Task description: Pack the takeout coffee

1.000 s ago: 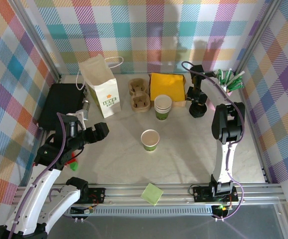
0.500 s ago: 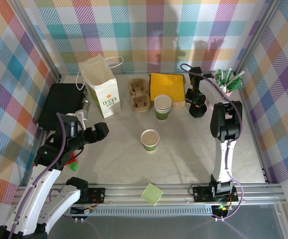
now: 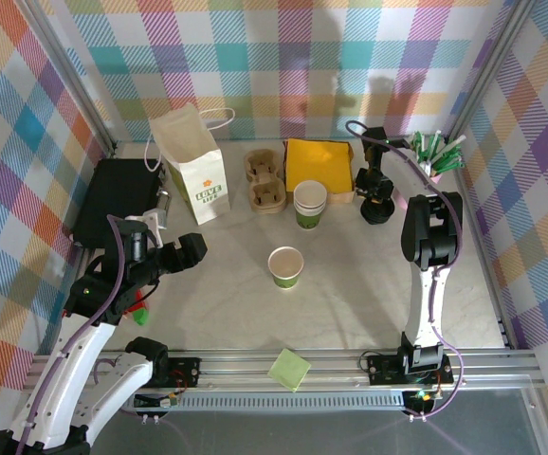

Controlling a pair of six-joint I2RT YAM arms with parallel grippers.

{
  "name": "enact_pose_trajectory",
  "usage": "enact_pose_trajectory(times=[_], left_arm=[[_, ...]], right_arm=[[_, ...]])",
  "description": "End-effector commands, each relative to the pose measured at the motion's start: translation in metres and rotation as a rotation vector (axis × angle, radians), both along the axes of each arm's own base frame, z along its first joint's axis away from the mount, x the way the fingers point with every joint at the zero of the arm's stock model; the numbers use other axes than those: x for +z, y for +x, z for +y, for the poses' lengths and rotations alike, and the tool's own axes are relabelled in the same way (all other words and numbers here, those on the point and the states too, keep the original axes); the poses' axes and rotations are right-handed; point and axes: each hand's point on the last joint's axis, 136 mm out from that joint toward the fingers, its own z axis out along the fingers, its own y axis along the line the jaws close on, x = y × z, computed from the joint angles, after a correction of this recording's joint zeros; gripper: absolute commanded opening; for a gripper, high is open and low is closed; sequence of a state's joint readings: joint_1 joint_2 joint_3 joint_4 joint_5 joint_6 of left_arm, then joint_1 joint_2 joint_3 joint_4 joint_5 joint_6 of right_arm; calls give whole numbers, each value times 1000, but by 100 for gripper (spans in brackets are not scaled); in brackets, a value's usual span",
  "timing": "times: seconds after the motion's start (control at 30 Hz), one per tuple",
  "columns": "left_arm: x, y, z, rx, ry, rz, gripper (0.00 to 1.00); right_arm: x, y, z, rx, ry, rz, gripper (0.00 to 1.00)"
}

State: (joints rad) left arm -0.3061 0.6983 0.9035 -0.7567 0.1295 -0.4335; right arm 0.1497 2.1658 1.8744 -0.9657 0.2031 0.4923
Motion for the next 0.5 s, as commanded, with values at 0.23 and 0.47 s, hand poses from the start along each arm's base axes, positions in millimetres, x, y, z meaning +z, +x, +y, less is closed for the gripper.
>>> enact_pose_trajectory(times=[0.23, 0.47], left_arm=[[1, -5, 1, 1, -1, -8, 88], [10, -6, 0, -3, -10, -24, 88]], right_arm=[[16, 2, -2, -3, 16, -33, 16], [50, -5, 0, 6, 39, -92, 11]])
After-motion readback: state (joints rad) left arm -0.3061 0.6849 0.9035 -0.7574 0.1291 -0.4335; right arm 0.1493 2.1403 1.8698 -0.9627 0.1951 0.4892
